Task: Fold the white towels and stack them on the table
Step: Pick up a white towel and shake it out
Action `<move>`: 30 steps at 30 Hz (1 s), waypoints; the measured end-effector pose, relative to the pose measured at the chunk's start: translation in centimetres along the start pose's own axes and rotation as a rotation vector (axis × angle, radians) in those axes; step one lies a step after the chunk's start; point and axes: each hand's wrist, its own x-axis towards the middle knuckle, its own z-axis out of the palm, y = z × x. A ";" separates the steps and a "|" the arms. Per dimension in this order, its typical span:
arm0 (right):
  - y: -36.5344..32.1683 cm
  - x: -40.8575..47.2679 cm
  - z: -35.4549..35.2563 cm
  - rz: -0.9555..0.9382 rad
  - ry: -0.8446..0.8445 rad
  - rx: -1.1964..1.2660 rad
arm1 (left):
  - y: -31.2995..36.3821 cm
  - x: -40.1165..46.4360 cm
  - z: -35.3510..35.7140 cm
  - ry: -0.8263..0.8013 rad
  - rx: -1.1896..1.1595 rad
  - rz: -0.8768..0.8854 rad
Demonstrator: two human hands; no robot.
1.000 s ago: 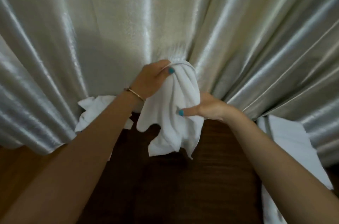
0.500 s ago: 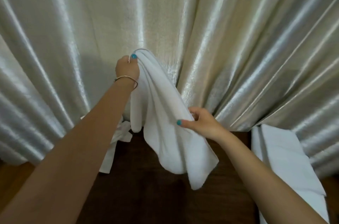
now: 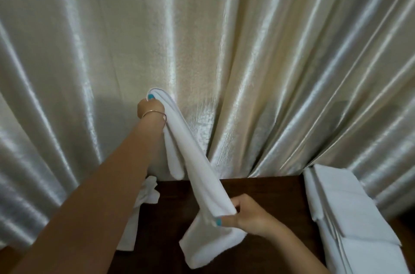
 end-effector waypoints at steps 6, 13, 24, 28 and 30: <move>3.8 -1.9 -2.9 0.076 0.050 -0.030 | 2.2 1.4 -1.4 0.066 -0.131 -0.137; 5.2 -2.5 -8.5 0.052 0.547 -0.069 | 3.1 2.8 -2.1 0.014 0.187 0.054; -6.8 0.5 -13.4 -0.084 0.485 0.486 | 0.6 -2.9 1.4 -0.525 1.102 0.624; -8.1 0.5 -13.0 -0.184 0.339 0.640 | -0.3 -6.0 2.0 -0.789 0.595 0.604; -8.7 -0.3 -12.6 -0.228 0.146 0.706 | -0.3 -7.8 2.3 -0.858 0.416 0.566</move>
